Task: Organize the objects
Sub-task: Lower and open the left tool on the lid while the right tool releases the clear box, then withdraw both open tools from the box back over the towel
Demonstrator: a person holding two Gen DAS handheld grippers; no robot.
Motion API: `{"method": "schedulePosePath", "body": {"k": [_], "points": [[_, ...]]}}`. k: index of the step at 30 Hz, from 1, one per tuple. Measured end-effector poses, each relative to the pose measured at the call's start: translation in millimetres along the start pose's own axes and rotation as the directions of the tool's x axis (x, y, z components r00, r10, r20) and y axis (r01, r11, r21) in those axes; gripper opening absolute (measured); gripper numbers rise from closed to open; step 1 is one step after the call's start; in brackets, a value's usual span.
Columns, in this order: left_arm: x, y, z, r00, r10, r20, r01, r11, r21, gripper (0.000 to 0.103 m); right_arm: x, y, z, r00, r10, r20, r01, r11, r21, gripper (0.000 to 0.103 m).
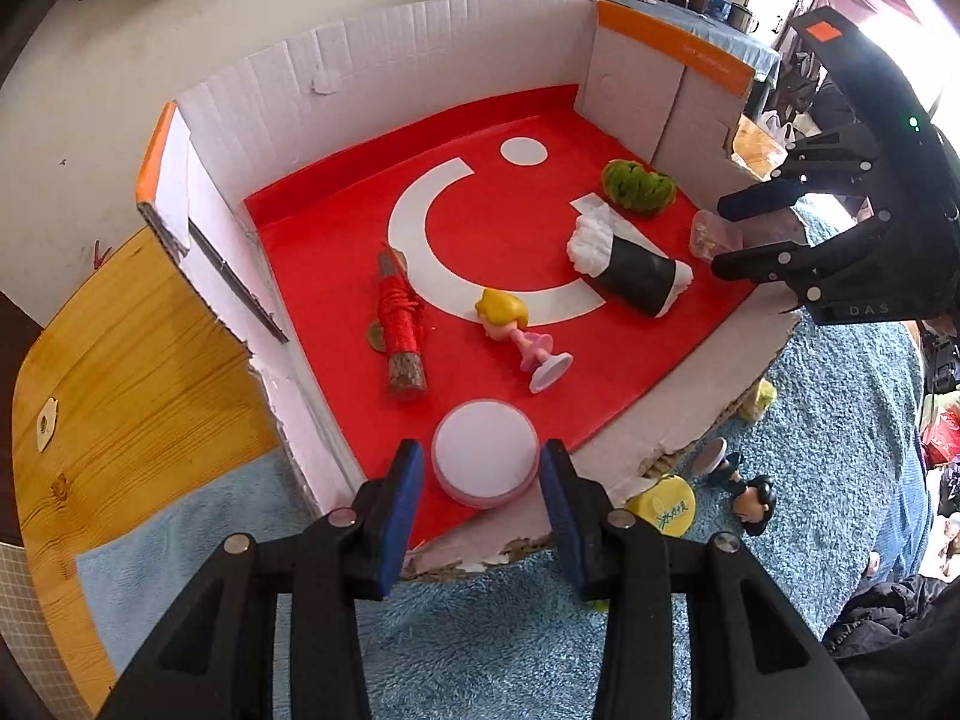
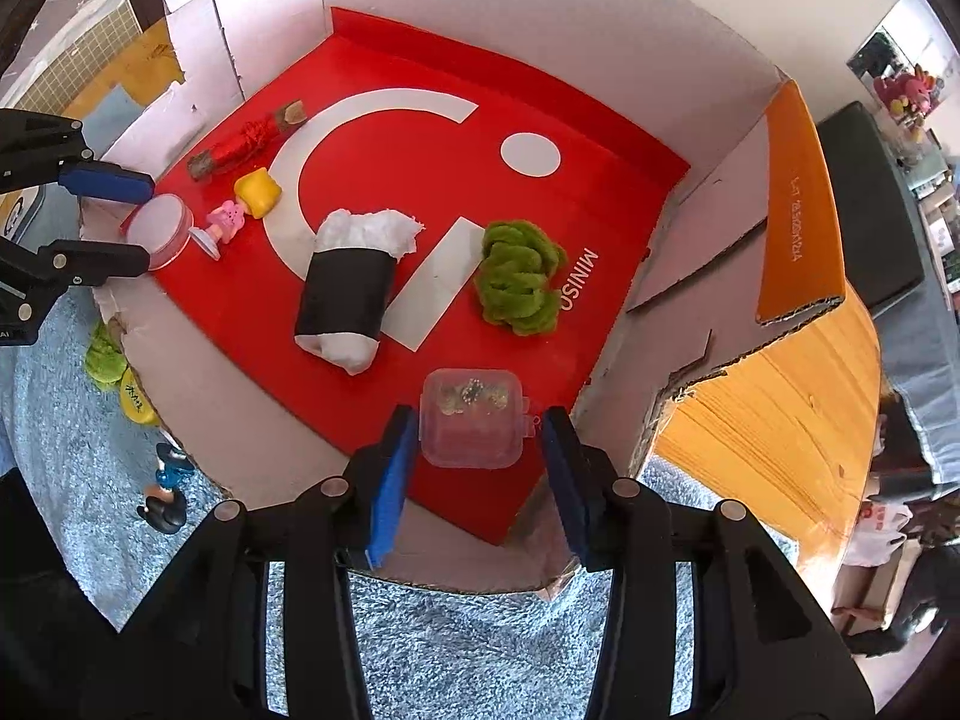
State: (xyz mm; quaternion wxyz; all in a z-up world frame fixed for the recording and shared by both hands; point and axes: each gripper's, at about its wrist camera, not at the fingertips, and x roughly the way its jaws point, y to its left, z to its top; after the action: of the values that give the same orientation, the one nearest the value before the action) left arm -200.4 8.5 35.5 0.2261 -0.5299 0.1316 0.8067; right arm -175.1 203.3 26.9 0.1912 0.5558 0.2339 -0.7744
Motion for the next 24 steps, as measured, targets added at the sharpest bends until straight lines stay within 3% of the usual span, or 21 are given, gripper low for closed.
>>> {"method": "schedulePosePath", "body": {"k": [7,11,14,22,24], "points": [[-3.0,4.0,1.3,1.0,0.007,0.013,-0.007,1.0,-0.017,0.049,-4.5,0.4,-9.9,1.0,-0.001,0.01,0.001,1.0,0.024,0.043],[-8.3,6.7,1.5,1.0,-0.005,0.029,0.006,0.999,-0.035,0.05,-11.5,1.6,-16.0,0.999,0.003,0.034,-0.004,0.999,0.035,0.053],[-13.1,5.1,1.2,0.999,-0.011,0.047,0.013,0.999,-0.04,0.05,-16.0,4.4,-21.7,0.999,0.005,0.044,-0.007,0.999,0.037,0.055],[-45.8,-6.9,0.2,0.985,-0.001,0.175,0.014,0.997,-0.073,0.056,-47.8,12.5,-41.9,0.989,-0.002,0.148,-0.009,0.997,0.075,0.055],[-55.7,-9.2,0.1,0.977,0.009,0.214,0.01,0.996,-0.09,0.056,-57.7,13.3,-41.0,0.983,-0.007,0.184,-0.011,0.995,0.098,0.061]]}}
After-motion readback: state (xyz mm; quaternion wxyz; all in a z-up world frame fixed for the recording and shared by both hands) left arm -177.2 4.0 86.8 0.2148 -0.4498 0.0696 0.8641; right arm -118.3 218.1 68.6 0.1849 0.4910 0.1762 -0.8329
